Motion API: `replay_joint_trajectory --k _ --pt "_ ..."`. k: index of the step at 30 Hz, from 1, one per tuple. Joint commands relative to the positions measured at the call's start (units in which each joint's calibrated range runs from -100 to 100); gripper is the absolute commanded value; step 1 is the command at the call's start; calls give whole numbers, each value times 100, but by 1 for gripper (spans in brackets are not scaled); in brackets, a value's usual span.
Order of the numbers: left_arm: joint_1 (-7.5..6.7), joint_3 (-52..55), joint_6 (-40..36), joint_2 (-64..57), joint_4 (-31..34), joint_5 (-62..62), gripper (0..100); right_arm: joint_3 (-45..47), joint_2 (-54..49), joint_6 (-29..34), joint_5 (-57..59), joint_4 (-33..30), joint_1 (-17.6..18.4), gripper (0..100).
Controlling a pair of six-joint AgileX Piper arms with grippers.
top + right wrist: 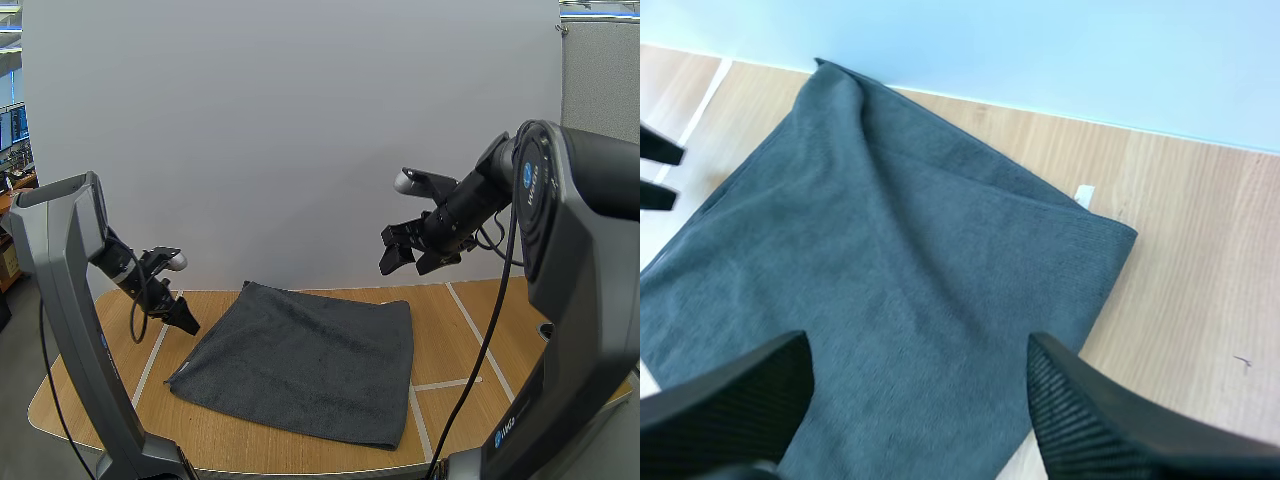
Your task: Fold the towel
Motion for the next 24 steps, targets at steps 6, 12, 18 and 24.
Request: replay_joint_trajectory --k 6,12,18,24 --pt "-415 -40 -288 34 -100 99 100 -27 -1060 37 690 -224 -25 100" --pt "-448 -40 -359 45 -55 99 100 -27 -1085 37 726 -224 -25 100" --pt "-448 -40 -500 309 109 99 100 -27 -1085 37 726 -160 -25 100" --pt "-448 -40 -500 426 36 99 100 -27 -1085 37 726 -144 -25 100"
